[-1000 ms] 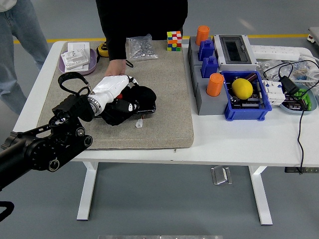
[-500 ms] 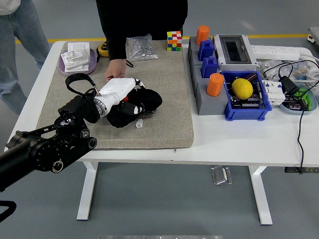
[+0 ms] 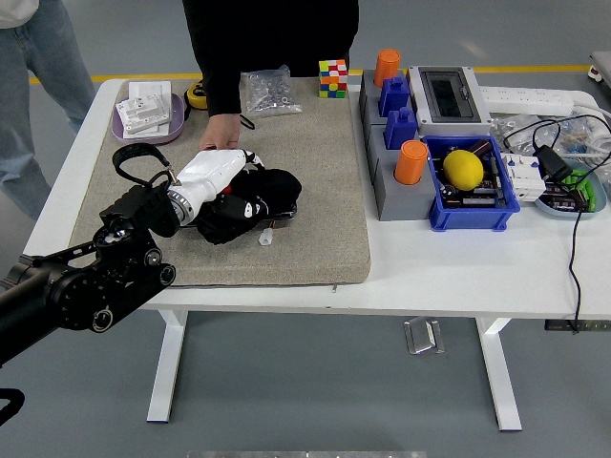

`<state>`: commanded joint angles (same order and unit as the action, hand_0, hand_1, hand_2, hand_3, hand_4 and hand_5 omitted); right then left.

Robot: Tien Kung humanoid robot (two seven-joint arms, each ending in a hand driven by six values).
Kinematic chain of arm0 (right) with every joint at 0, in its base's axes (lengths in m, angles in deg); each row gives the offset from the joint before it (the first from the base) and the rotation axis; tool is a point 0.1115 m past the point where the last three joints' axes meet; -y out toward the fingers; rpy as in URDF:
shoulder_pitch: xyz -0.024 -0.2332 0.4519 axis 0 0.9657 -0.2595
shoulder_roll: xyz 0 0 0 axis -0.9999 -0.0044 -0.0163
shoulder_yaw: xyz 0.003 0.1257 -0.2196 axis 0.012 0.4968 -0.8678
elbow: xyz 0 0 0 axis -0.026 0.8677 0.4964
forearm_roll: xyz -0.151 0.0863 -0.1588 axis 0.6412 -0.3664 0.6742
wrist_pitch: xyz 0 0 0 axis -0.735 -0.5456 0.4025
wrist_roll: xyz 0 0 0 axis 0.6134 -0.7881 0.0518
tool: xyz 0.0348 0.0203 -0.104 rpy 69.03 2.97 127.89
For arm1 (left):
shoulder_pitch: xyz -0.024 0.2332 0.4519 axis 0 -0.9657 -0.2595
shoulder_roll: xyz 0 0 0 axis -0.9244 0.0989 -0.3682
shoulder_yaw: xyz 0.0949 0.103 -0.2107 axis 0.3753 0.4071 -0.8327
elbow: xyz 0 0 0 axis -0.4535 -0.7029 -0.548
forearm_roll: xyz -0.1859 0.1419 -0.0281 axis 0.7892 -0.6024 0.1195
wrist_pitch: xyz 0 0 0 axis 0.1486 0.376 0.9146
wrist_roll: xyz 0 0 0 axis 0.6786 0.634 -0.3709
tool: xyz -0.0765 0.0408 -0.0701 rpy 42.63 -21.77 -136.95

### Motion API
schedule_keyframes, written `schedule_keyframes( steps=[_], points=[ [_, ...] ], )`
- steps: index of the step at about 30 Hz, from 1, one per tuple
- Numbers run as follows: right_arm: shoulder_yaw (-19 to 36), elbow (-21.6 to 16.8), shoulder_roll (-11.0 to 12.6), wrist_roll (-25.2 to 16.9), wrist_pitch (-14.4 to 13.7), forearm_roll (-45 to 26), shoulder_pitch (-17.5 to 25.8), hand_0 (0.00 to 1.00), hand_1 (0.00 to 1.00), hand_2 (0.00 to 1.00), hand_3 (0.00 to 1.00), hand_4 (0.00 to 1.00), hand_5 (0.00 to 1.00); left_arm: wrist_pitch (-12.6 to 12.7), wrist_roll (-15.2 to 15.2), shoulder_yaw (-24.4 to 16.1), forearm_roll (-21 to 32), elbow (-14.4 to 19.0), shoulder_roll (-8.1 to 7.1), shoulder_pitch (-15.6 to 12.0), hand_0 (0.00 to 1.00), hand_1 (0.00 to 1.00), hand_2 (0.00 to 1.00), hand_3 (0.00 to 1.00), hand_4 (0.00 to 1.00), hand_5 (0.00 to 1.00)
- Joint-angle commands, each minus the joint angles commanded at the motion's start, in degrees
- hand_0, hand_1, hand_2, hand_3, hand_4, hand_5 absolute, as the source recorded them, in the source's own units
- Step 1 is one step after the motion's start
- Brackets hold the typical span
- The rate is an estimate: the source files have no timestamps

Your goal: Pick the rag up,wipe the panel,place it on the desk

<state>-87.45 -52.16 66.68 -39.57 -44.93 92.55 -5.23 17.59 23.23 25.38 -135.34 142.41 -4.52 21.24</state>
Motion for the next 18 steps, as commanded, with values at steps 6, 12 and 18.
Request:
schedule_keyframes(
  steps=[6,12,18],
  points=[
    [0.1,0.0,-0.3,0.0,0.0,0.0,0.3,0.710,0.651,0.688,0.595,0.968,0.428,0.2,0.1,-0.4,-0.5,-0.2,-0.86,-0.5,0.230,0.157,0.456,0.350,0.244,0.002],
    [0.4,0.0,-0.5,0.0,0.0,0.2,0.5,0.710,0.651,0.688,0.595,0.968,0.428,0.2,0.1,-1.1,-1.2,-0.5,-1.82,-1.2,0.229,0.157,0.456,0.350,0.245,0.002],
    [0.5,0.1,-0.5,0.0,0.0,0.1,0.7,0.710,0.651,0.688,0.595,0.968,0.428,0.5,0.2,-2.8,-2.2,-1.1,-3.00,-1.9,0.225,0.152,0.455,0.349,0.242,0.002]
  ],
)
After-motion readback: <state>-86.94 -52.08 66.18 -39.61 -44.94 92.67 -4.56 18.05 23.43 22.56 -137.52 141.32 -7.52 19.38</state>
